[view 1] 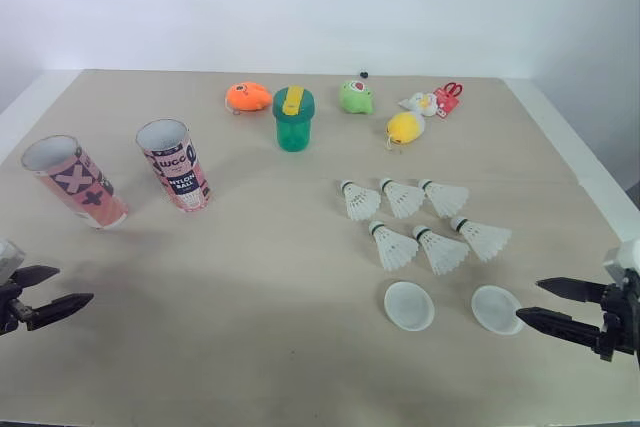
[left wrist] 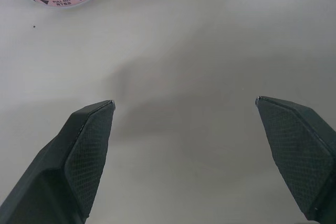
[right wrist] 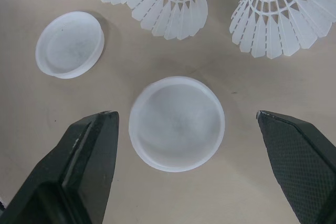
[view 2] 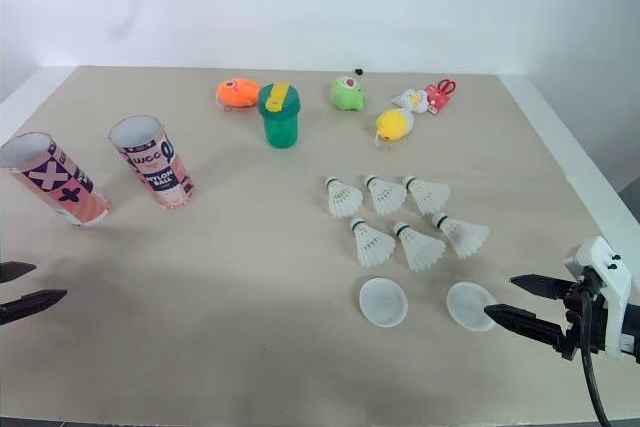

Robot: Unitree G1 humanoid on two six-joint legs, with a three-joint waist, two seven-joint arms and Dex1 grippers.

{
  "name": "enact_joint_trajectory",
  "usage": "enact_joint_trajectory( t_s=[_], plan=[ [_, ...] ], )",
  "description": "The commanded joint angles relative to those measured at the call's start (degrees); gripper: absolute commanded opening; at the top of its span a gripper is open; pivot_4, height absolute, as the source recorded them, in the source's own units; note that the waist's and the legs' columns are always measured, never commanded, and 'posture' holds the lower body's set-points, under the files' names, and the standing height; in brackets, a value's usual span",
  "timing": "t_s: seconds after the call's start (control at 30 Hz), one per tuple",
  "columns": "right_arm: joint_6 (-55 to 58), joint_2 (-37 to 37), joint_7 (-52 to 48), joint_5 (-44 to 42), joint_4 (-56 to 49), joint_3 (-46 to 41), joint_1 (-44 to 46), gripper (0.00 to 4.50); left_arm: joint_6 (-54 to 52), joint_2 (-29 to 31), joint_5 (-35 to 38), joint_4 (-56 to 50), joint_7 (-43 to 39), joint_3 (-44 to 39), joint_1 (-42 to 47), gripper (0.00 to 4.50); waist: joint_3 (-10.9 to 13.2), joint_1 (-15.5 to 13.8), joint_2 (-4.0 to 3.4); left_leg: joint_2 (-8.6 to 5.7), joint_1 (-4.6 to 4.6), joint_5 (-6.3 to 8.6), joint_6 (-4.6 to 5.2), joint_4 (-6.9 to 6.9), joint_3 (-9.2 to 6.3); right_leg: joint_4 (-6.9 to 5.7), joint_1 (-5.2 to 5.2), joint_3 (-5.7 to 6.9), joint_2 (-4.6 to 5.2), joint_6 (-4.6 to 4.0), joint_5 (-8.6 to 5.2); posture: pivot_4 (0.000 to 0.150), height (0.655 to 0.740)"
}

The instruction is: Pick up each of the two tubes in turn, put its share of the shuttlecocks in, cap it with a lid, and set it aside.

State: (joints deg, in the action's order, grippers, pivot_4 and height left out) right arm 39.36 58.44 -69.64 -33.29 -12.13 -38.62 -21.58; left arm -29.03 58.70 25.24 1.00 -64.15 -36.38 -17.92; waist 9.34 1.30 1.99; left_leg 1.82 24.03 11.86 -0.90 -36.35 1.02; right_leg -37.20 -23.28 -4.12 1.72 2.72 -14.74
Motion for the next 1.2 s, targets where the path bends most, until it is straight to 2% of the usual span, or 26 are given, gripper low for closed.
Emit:
enact_joint_trajectory(
  t_s=[0.03,0.8,0.93,1.07,1.2],
  plan=[
    [-0.4,1.0,-0.5,0.2,-0.3,-1.1,0.1,4.48,0.1,-0.1,0.9,-0.6,0.2,-3.2,0.6,4.50,0.0,0.0,0.00,0.00,0.00,0.00,0.00,-0.01,0.00,0.00,0.00,-0.01,0.00,0.00,0.00,0.150,0.7400],
    [-0.2,1.3,-2.6,0.2,0.4,-1.5,0.0,4.48,0.3,-0.6,1.3,0.0,0.4,-5.9,1.1,4.50,-0.1,0.0,0.01,0.00,0.00,0.00,0.00,-0.04,0.02,-0.04,0.01,-0.02,-0.02,0.00,0.02,0.150,0.7400],
    [1.7,0.9,-2.9,-2.8,-2.2,-2.0,1.4,4.48,0.3,-0.9,1.4,0.2,0.9,-6.3,1.4,4.50,-0.1,0.0,0.01,0.00,0.00,0.00,0.00,-0.06,0.03,-0.05,0.01,-0.02,-0.03,0.02,0.04,0.150,0.7400],
    [6.4,1.4,-0.2,-10.4,-10.2,-0.5,8.3,4.48,2.0,-3.0,1.4,1.1,3.4,-6.9,3.2,4.50,-0.1,0.2,-0.04,0.10,-0.09,-0.01,0.02,-0.10,0.08,-0.12,0.01,-0.12,-0.15,-0.02,0.13,0.150,0.7400],
    [8.9,-1.8,9.7,-19.5,-19.5,10.7,27.5,4.48,6.6,-11.1,2.1,0.5,9.1,-7.6,5.1,4.50,-0.1,0.8,-0.16,0.41,-0.35,-0.02,0.04,-0.13,0.31,-0.14,0.07,-0.32,-0.32,-0.11,0.36,0.150,0.7400]
  ],
)
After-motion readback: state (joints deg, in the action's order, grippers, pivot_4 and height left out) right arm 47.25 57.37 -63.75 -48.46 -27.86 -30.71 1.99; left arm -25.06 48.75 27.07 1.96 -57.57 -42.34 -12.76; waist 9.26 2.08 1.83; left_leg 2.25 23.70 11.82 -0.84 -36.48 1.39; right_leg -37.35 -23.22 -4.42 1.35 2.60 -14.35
